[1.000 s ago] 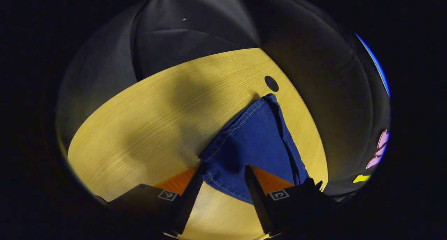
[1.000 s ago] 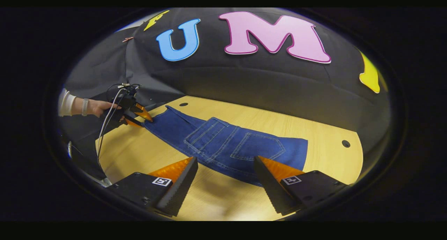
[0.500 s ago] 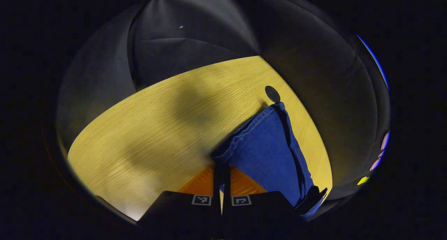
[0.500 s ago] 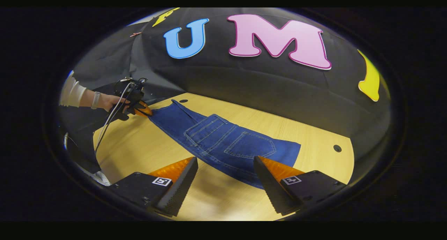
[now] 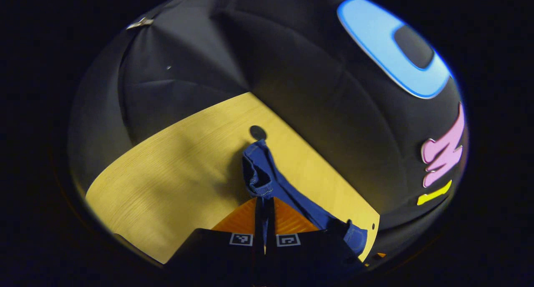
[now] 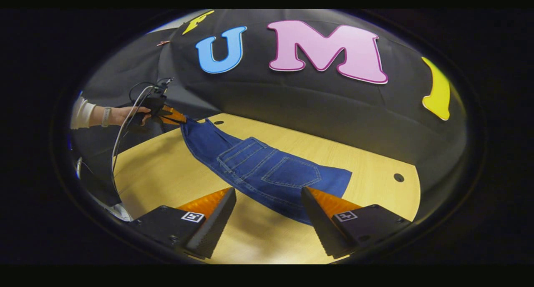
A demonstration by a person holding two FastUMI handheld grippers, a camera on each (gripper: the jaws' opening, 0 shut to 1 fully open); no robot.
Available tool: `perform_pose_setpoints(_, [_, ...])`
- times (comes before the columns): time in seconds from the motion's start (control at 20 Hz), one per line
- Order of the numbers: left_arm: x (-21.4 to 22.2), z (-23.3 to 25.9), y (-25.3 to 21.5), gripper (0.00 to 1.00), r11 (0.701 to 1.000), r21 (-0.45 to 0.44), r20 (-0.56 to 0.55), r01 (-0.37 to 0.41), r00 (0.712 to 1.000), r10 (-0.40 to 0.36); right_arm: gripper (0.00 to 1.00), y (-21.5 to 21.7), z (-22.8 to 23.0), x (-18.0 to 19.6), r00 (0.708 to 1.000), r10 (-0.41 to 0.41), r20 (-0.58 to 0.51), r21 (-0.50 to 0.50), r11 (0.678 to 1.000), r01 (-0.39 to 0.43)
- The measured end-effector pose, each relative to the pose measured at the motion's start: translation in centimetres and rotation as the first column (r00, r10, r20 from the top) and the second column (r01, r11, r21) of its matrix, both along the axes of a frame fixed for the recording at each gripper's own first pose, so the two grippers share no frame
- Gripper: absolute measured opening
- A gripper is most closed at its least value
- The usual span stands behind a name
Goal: Grasp the waist and the cuffs of the jeans and fold them to make the two legs overlap; first hold the waist and fold one-third of the jeans toward the cuffs, then hold the cuffs and fold the remaining one-third in the same direction to finish folding.
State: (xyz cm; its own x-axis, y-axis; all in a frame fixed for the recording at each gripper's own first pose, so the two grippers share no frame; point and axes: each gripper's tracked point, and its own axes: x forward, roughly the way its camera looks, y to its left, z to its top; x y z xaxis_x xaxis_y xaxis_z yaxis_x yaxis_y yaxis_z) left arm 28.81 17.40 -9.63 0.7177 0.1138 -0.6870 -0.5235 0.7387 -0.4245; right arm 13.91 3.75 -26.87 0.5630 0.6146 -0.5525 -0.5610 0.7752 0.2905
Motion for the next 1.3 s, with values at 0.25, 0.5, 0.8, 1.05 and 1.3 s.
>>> perform_pose_setpoints(0.25, [3.5,6.1,-13.5,0.06,0.967,0.063,0.127,0.249,0.959,-0.255,0.96,-2.4,-0.1,0.3,1.0,-0.009,0.026,0.004,1.0,0.009])
perform_pose_setpoints(0.5, [4.6,7.9,-35.0,0.06,0.835,0.083,0.231,0.543,0.805,-0.546,0.96,-7.6,-1.1,0.7,0.999,-0.022,0.043,-0.012,1.0,0.022])
perform_pose_setpoints(0.8, [2.0,-7.0,-40.4,0.06,0.77,0.024,-0.206,0.638,0.757,-0.621,0.96,-14.6,-3.0,0.7,0.999,-0.031,0.044,-0.06,0.998,0.034])
perform_pose_setpoints(1.05, [1.3,-6.6,-41.8,0.38,0.745,0.074,-0.248,0.663,0.736,-0.63,0.96,-16.7,-3.4,-0.3,0.999,-0.041,0.034,-0.039,0.998,0.042])
perform_pose_setpoints(1.3, [0.2,0.2,-40.8,0.92,0.675,0.334,-0.185,0.658,0.748,-0.637,0.96,-16.4,0.9,0.4,0.983,-0.162,0.092,0.036,0.987,0.159])
